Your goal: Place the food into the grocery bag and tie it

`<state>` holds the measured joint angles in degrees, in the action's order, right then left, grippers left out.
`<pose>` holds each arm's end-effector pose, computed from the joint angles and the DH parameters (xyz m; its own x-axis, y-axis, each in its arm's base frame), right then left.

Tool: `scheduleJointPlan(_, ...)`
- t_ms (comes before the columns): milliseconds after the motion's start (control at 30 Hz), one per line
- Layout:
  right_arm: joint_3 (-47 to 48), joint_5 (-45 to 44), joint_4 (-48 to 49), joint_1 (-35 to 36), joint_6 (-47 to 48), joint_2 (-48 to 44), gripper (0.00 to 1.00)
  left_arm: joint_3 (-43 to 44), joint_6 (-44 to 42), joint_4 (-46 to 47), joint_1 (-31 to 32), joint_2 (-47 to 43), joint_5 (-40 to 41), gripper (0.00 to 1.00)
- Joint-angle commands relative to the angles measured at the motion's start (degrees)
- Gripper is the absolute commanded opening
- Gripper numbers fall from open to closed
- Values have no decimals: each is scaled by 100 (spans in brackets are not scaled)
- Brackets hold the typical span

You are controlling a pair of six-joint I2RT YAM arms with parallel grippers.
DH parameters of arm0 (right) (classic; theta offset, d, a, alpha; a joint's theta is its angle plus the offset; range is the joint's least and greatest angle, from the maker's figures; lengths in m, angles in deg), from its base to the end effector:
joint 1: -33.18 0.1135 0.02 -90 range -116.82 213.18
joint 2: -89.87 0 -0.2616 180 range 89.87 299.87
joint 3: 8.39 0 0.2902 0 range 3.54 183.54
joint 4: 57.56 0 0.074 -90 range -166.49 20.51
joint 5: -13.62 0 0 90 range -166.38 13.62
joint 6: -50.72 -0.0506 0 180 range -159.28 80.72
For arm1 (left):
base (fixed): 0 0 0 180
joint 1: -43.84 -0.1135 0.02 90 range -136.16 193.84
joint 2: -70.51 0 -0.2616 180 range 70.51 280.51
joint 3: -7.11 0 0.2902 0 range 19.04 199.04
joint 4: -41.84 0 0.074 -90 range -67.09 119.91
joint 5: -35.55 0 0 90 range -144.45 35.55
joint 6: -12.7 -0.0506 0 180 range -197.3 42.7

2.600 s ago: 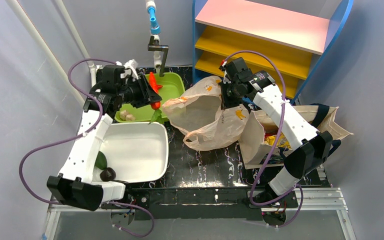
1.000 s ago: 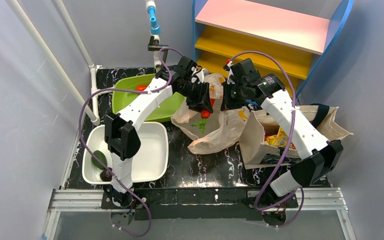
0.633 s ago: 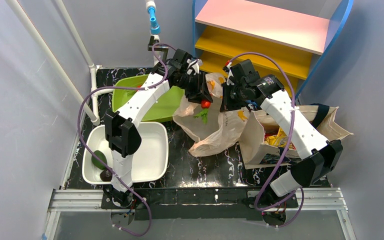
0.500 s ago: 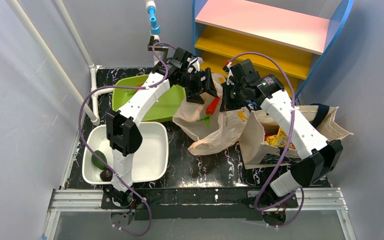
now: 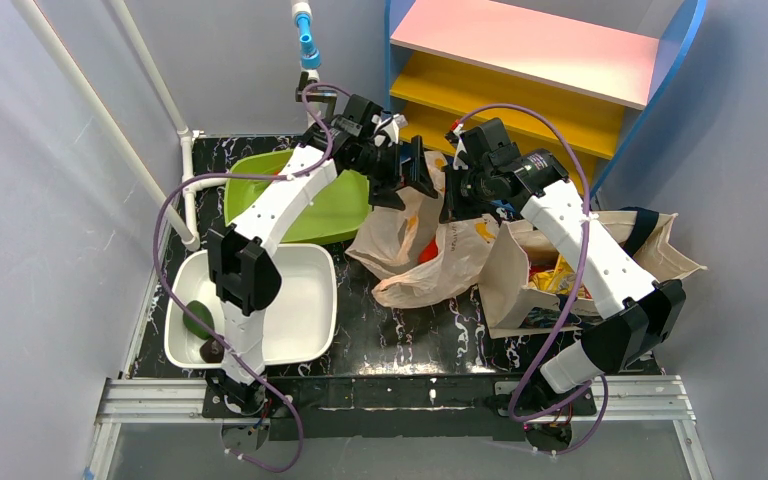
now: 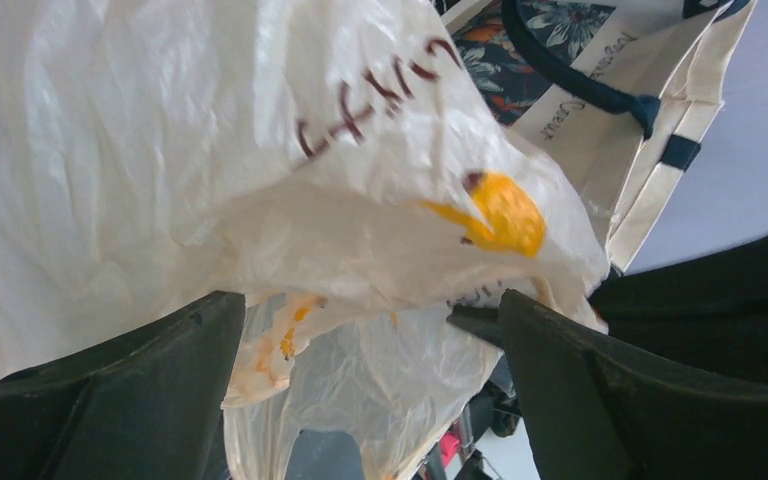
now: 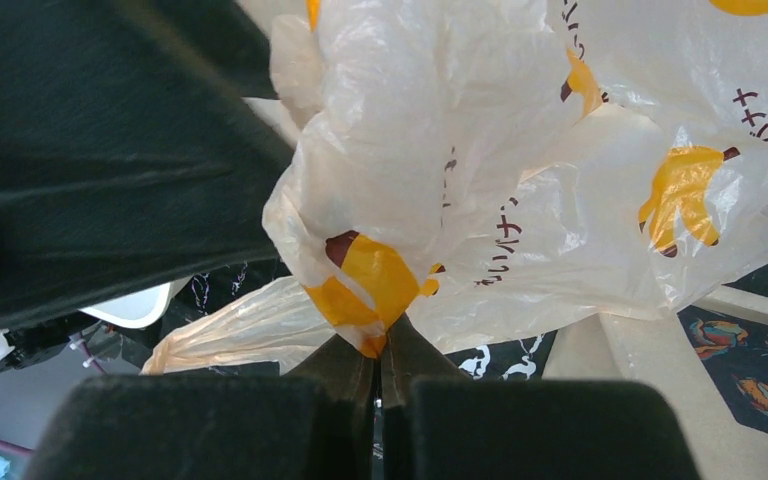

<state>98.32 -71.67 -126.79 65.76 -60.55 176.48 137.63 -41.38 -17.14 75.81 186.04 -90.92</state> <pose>0.2998 0.1965 0.3803 -0.8049 -0.0853 -0.5872 -0.3111 0.9033 0.2952 0.4045 -0.2879 0.3450 -0.9398 0.0304 -0.3405 0.2930 0.5848 -0.7564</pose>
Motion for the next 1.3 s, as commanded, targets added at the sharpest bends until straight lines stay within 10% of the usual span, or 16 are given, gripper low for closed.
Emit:
scheduleJointPlan(0,58,13,113,-34,-27,-73,1,-42,-607,-596,-141,-962,365,98)
scheduleJointPlan(367,168,67,121,-41,31,46,1,-368,-854,-1319,-1152,-1974,1999,99)
scheduleJointPlan(767,240,230,101,-46,53,204,1,-707,1165,-1407,-1998,-2106,4552,99)
scheduleJointPlan(1267,312,127,80,-45,42,275,1,-1358,3559,-1099,-2728,-1271,4917,100)
